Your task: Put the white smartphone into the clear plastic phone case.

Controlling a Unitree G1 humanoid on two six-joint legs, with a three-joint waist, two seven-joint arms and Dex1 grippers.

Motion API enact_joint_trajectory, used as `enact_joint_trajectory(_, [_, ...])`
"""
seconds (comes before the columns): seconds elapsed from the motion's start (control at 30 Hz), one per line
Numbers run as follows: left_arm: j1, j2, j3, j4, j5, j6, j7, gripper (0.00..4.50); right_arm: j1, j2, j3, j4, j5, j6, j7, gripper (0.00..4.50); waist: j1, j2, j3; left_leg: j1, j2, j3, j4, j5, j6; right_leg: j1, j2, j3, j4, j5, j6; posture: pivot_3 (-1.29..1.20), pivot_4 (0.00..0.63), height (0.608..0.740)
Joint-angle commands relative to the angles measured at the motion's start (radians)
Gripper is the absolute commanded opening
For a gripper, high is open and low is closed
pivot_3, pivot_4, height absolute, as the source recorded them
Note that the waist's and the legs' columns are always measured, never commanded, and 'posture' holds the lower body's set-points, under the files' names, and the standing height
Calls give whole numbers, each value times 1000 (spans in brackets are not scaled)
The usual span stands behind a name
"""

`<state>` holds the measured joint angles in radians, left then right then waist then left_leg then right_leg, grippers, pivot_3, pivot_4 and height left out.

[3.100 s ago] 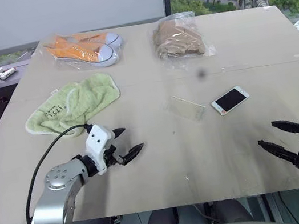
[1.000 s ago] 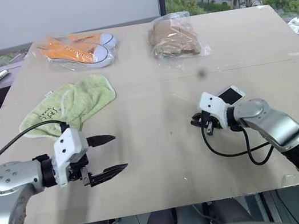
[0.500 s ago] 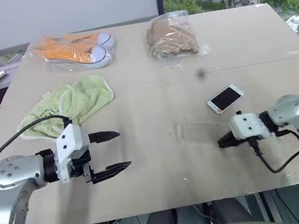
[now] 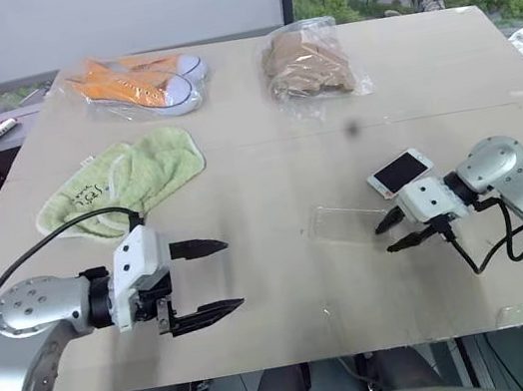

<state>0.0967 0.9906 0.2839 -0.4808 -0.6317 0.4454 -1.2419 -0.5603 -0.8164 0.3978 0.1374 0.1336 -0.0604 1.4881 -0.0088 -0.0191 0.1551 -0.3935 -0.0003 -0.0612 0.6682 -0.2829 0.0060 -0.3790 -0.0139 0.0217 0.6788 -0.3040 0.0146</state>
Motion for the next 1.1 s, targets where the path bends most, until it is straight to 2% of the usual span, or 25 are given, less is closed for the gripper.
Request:
enact_joint_trajectory(0.03, [-32,6,29,-9,-19,-16,-6,4500,-7,-8,-50,-30,43,28,31,3423,-1,0,0,0,0,0,0,0,0,0,0,0,0,0,0,0,150,740])
enact_joint_trajectory(0.1, [-45,-3,32,-2,-23,-20,0,4500,-14,-15,-93,-61,99,117,16,4487,-2,0,0,0,0,0,0,0,0,0,0,0,1,0,0,0,150,740])
enact_joint_trajectory(0.2, [-60,-14,39,3,-29,-16,13,4500,-50,-26,-173,-33,148,184,-15,4487,-2,1,0,0,0,0,0,0,0,0,0,0,0,0,0,0,150,740])
enact_joint_trajectory(0.27, [-67,-16,36,7,-26,-17,14,4500,-111,-46,-177,93,75,114,-27,4487,-4,1,0,0,0,0,0,0,0,0,0,0,0,0,0,0,150,740])
enact_joint_trajectory(0.5, [-105,-28,6,22,-17,-31,19,4500,-412,15,-40,650,-222,-246,-61,4487,-10,1,1,1,0,1,0,1,-2,0,0,1,0,0,0,0,150,740])
enact_joint_trajectory(0.67, [-67,-22,60,-23,-35,-23,37,4500,-569,115,36,984,-380,-427,-140,4487,-23,1,1,0,0,3,-1,3,-4,-1,0,2,-1,0,0,0,150,740])
enact_joint_trajectory(0.9, [-35,-39,125,-86,-105,12,80,4500,-650,190,72,1150,-507,-460,-255,4487,-28,0,0,1,0,2,0,3,-5,1,0,1,0,0,0,0,150,740])
enact_joint_trajectory(1.1, [-7,-43,127,-100,-102,10,96,4500,-656,196,100,1186,-581,-435,-225,4487,-28,1,1,15,-1,2,-1,0,0,14,0,2,0,2,1,0,150,740])
